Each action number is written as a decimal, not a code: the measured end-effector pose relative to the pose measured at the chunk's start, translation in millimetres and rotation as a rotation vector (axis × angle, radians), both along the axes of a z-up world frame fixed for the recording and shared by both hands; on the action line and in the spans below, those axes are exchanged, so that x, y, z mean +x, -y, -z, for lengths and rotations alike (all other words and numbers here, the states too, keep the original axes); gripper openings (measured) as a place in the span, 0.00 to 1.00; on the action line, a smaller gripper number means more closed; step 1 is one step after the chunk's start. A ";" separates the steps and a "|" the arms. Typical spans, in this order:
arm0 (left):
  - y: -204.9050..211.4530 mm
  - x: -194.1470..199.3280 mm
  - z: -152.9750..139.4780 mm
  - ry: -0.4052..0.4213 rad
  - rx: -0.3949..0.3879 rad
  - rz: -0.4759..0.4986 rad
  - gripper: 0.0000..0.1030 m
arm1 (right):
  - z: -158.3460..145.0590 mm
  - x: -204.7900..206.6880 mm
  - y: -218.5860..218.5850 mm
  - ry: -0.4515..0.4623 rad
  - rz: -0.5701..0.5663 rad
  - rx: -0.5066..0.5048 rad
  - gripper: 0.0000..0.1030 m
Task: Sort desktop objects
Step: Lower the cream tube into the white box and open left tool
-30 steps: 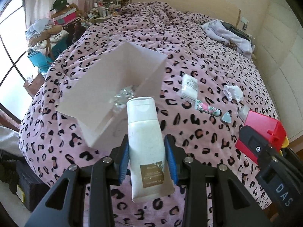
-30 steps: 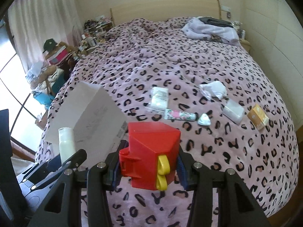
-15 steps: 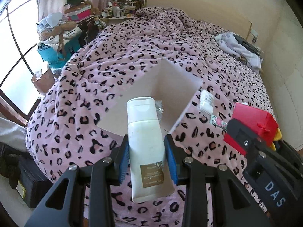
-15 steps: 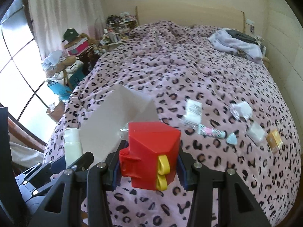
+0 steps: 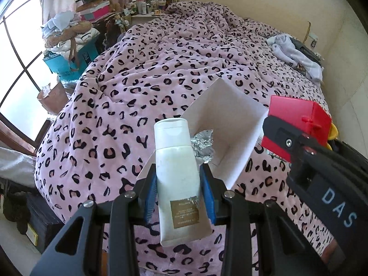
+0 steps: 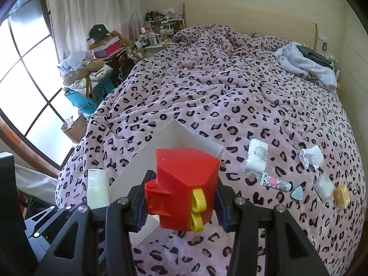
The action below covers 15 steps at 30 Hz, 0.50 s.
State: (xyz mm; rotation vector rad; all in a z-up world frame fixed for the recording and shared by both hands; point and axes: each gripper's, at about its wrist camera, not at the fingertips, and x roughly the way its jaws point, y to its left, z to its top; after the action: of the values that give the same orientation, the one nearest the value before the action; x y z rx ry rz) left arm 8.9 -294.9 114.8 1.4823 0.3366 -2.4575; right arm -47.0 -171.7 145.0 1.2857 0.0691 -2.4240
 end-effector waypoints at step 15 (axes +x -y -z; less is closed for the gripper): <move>-1.5 -27.1 29.8 0.035 0.013 0.020 0.35 | 12.9 -10.3 -16.2 0.018 0.034 0.001 0.46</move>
State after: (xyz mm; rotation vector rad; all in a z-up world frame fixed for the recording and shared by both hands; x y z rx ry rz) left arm -18.2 -293.4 84.9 1.5390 0.3328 -2.4457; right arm -57.3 -155.4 132.1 1.3199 0.0442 -2.4405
